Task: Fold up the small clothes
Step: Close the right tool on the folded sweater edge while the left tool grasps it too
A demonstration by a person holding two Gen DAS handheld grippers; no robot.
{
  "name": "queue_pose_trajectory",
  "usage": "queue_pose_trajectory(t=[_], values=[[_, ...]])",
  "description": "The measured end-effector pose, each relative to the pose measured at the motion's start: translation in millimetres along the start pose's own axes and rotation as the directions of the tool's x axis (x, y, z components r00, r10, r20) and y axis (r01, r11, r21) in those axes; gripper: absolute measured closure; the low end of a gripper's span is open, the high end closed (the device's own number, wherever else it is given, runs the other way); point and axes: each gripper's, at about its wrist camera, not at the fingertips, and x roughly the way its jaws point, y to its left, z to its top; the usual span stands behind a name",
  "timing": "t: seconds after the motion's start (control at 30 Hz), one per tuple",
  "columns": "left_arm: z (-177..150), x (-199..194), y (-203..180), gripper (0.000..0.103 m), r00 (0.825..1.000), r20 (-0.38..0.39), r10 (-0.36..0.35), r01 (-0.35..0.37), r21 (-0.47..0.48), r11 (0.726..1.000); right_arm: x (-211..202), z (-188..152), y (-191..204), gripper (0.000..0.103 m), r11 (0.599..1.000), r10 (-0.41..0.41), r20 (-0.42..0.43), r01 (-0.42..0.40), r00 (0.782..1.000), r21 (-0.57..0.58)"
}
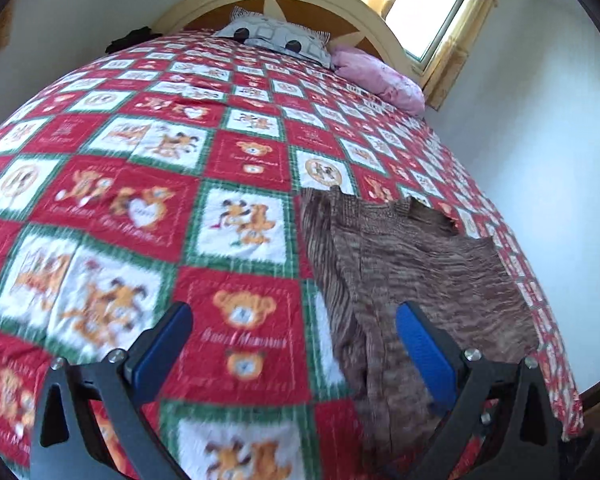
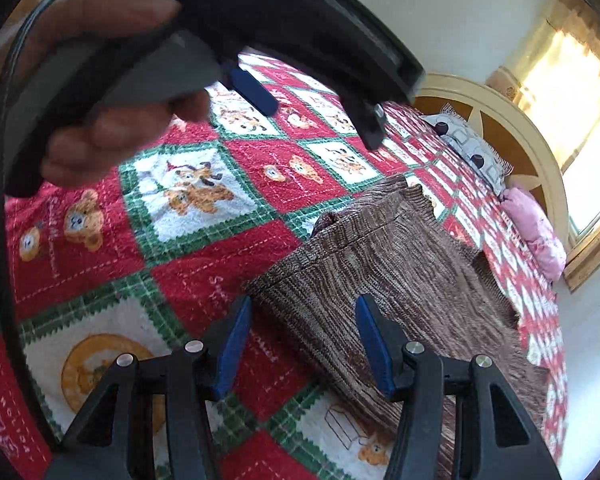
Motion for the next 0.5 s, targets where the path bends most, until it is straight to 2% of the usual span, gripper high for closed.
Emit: queue_pose_trajectory(t=[0.1,0.17,0.3,0.37,0.47,0.5], values=[[10,17,-9,0.0,1.0,-0.003,-0.018,0.018,0.015,1.0,1,-1,-2,0.049,1.0,0.001,0.004,-0.001,1.0,0.024],[19,30,-16,0.0,0.999,-0.021,-0.028,0.029,0.033,0.999,4,-1,-2,0.063,1.0,0.011,-0.001,-0.011,1.0,0.025],[30,58,-27,0.001,0.999,-0.041,0.019,-0.015,0.095,0.995,6,-2,2,0.075,1.0,0.023,0.002,-0.023,1.0,0.014],[34,71,-27,0.004,0.997,-0.053,0.047,-0.041,0.104,0.994,6,-3,2,0.077,0.999,0.028,0.006,-0.028,1.0,0.016],[39,85,-25,0.008,0.996,-0.072,0.051,-0.044,0.092,0.995,8,-4,-3,0.077,0.998,0.055,0.009,-0.055,0.998,0.041],[41,88,-24,0.013,0.996,-0.08,0.043,-0.036,0.086,0.996,9,-4,-5,0.078,0.996,0.067,0.01,-0.068,0.998,0.052]])
